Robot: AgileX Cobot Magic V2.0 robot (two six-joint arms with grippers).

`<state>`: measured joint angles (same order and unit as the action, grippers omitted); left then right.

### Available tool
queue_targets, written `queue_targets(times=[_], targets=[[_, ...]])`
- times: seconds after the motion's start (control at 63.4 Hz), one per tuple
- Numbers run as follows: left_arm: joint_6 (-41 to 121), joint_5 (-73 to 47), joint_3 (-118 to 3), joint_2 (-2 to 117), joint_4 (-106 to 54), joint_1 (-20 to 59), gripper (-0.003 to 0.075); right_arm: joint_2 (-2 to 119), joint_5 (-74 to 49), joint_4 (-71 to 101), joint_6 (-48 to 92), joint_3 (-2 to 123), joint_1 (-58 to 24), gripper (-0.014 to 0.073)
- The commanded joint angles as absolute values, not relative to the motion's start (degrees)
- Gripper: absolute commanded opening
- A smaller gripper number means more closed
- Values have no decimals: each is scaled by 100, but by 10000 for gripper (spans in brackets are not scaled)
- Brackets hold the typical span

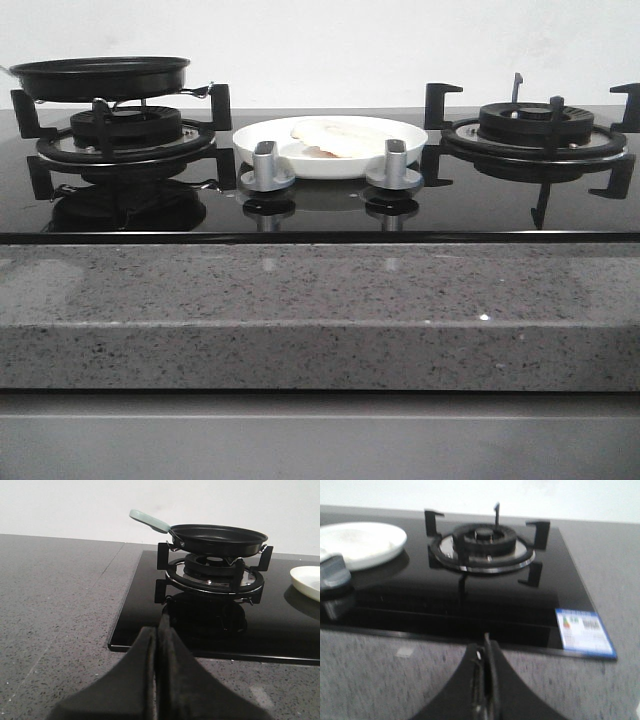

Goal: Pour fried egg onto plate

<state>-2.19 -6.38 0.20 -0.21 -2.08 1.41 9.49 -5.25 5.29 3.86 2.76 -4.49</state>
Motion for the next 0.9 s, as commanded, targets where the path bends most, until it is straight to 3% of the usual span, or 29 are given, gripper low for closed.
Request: queue_targets(times=[0.0, 0.142, 0.883], targets=[[-262, -145, 54, -114, -263, 184, -20, 511, -49, 440, 345, 19, -388, -108], [-262, -145, 54, -114, -263, 184, -20, -190, -428, 447, 333, -125, -382, -108], [-262, -145, 54, -114, -263, 184, -20, -155, -411, 447, 333, -127, -388, -108]])
